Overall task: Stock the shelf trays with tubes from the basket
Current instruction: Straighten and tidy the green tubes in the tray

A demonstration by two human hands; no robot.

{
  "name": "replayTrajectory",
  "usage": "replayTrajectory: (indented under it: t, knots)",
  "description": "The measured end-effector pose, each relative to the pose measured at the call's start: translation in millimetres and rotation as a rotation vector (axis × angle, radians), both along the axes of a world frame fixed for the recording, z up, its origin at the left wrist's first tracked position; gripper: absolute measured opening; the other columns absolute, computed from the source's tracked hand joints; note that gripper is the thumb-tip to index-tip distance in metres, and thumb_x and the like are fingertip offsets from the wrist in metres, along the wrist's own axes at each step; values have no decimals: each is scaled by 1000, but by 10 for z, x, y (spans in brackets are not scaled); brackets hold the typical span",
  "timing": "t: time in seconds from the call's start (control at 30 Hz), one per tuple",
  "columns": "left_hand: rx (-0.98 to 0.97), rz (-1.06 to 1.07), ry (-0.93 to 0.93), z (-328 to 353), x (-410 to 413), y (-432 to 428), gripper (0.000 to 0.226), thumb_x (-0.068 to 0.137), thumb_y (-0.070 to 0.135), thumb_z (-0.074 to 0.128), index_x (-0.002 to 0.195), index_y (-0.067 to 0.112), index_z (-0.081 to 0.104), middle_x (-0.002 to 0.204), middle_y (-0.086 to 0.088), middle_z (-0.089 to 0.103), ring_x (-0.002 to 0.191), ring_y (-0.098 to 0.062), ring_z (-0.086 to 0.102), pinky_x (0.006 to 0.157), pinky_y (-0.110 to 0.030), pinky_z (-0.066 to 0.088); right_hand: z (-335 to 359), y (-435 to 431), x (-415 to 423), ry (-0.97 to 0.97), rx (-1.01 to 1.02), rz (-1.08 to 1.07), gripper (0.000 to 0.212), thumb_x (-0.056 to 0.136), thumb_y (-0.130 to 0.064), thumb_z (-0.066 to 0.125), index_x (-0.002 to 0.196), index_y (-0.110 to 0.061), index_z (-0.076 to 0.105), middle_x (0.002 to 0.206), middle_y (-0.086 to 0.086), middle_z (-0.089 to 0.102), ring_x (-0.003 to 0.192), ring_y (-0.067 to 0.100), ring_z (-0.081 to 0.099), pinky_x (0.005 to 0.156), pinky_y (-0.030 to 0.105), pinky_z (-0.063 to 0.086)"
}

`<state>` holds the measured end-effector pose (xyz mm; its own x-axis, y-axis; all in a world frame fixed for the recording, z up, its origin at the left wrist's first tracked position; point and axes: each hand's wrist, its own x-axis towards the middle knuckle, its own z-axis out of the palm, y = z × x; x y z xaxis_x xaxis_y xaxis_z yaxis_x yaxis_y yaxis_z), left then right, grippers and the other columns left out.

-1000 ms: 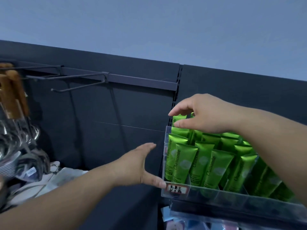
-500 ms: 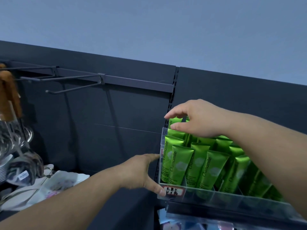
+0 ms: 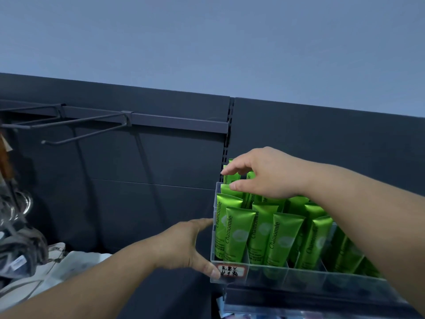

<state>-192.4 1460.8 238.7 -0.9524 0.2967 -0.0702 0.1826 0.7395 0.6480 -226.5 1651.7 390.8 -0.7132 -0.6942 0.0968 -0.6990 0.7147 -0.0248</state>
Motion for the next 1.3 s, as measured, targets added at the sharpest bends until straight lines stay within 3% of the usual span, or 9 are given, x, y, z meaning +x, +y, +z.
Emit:
replayTrajectory:
  t: [0.07,0.23,0.4,0.6,0.9,1.17,1.23,1.3]
  knots:
    - [-4,-15,1,-2,-5,-25,121,54,57,84,151,31,16,153,21,20,141,-1,20,114,-20,21,-9,-3,-6,-6,1,3,35,93,-42,56,128,-38,57,130,-21,57,111,-3,52,88,14,29]
    - [131,-70,43,22,-69,-116,137,36,86,64,150,36,7,145,30,11,137,9,10,103,-4,15,-25,-12,-12,-2,18,14,35,93,-42,56,127,-37,58,130,-21,57,113,-3,53,93,14,30]
    - [219,-33,39,-72,-235,-135,138,40,96,50,152,31,2,154,17,6,142,1,7,116,-24,16,-63,-17,-43,-13,20,7,36,92,-42,57,128,-37,57,129,-19,59,117,-1,53,101,19,36]
    - [395,90,-14,-193,-494,2,113,61,97,14,151,30,21,156,15,21,143,1,15,121,-33,13,-75,-28,-64,0,56,0,38,93,-43,56,130,-38,55,132,-19,56,121,-1,50,105,19,29]
    - [480,43,-35,-235,-537,104,97,68,92,10,144,37,37,148,17,39,140,1,26,119,-31,14,-107,38,-113,-2,86,-11,43,93,-44,56,135,-38,50,138,-18,52,126,2,46,102,18,30]
    - [455,53,-46,-219,-453,139,102,64,94,8,146,38,32,149,16,37,140,-1,25,120,-33,14,-104,83,-131,-17,57,-23,41,94,-41,55,134,-38,51,138,-18,52,126,3,48,106,22,30]
    - [455,97,-3,-175,-407,137,105,64,95,11,147,34,30,151,15,33,141,0,22,120,-32,13,-65,125,-149,-4,49,-49,39,95,-38,55,134,-37,52,136,-17,53,122,5,51,104,21,34]
    - [487,181,141,-24,-350,140,92,75,85,21,147,29,34,150,14,35,137,5,27,117,-20,17,-7,192,-184,23,41,-93,36,95,-35,55,131,-35,55,129,-14,59,116,6,55,94,18,36]
